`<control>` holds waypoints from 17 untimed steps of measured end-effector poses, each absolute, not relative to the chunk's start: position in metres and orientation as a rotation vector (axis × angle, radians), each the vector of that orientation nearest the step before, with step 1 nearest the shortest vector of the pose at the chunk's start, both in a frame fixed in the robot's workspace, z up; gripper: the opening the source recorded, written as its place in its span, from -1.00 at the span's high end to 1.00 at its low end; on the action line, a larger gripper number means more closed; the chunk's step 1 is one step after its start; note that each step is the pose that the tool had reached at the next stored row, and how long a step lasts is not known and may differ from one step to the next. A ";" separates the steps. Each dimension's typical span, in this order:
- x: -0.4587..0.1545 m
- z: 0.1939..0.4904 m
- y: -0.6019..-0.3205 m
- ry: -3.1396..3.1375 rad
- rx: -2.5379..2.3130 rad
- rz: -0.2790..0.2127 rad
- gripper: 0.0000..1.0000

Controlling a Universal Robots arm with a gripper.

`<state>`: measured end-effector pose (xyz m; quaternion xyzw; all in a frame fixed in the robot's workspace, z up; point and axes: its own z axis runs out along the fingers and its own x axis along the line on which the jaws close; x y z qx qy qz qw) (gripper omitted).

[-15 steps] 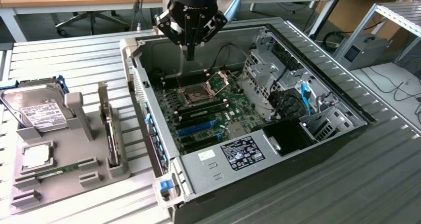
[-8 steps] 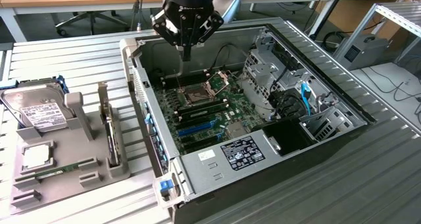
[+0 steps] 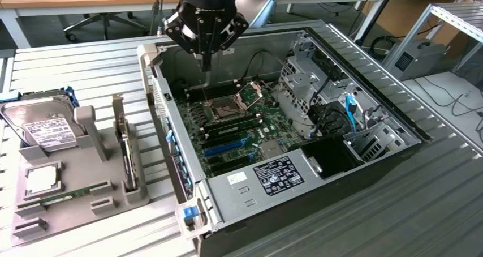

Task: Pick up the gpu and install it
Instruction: 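Reach for the gpu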

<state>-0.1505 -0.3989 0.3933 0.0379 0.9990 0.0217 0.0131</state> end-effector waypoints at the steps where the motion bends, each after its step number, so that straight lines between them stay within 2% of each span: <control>1: -0.152 0.393 -0.399 3.112 0.118 0.068 0.79; 17: -0.174 0.393 -0.399 3.113 0.118 0.068 0.79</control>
